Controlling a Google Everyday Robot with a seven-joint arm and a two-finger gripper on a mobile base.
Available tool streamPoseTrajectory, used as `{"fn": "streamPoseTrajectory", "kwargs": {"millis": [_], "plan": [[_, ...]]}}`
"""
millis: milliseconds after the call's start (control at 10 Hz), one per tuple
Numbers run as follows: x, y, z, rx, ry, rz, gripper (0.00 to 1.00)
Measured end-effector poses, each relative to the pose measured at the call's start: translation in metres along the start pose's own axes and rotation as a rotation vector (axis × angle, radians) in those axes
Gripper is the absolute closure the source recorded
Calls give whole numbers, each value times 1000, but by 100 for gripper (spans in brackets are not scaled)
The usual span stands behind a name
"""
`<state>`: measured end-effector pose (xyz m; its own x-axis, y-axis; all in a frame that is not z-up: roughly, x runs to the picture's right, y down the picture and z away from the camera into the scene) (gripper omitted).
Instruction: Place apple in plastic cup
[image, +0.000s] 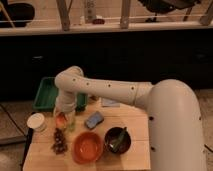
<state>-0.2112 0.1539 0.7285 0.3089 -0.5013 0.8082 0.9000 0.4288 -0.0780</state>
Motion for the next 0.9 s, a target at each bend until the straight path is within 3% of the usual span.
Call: {"fn": "streamPoseTrajectory", "kwargs": {"millis": [900], "plan": [[3, 21, -19, 27, 38, 24, 20]]}}
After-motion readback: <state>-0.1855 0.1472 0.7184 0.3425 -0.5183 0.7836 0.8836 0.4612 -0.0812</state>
